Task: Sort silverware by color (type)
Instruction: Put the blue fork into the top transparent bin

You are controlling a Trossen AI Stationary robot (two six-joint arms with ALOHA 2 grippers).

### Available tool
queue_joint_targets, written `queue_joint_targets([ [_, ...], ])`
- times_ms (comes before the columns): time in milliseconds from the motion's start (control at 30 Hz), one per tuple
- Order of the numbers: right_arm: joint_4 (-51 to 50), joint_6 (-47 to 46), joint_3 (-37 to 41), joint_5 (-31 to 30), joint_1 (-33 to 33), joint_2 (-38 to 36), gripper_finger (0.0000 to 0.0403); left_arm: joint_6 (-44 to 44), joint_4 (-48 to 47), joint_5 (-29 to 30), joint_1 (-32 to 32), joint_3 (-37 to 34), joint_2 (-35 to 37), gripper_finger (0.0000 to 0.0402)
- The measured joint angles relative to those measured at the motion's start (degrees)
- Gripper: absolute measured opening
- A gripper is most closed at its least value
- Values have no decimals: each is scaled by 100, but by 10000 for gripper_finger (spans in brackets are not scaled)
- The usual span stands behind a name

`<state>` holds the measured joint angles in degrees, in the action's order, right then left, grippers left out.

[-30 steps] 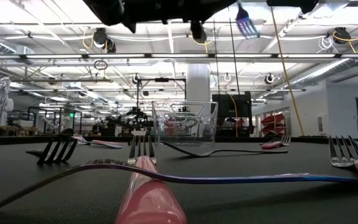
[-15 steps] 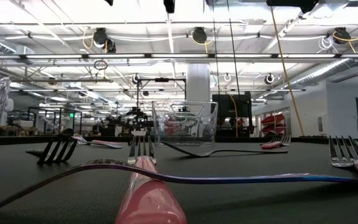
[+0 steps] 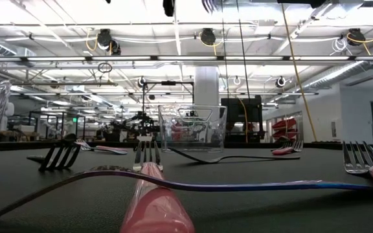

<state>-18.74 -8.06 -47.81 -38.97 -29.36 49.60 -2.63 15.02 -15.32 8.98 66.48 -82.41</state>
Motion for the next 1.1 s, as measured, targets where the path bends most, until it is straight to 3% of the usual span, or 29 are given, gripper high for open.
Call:
queue_joint_targets([
  [267,5,191,0,-15,0,0,247,-202,-298,164,695,0,-13,2],
  [567,68,426,4,-19,0,2,247,-423,-219,-646,1525,0,-493,2],
  [767,72,424,4,-19,0,2,247,-1085,184,-1485,2227,-2,-1094,2],
  [1100,28,338,4,-4,2,2,247,-1169,202,-1604,2531,-2,-1703,2],
])
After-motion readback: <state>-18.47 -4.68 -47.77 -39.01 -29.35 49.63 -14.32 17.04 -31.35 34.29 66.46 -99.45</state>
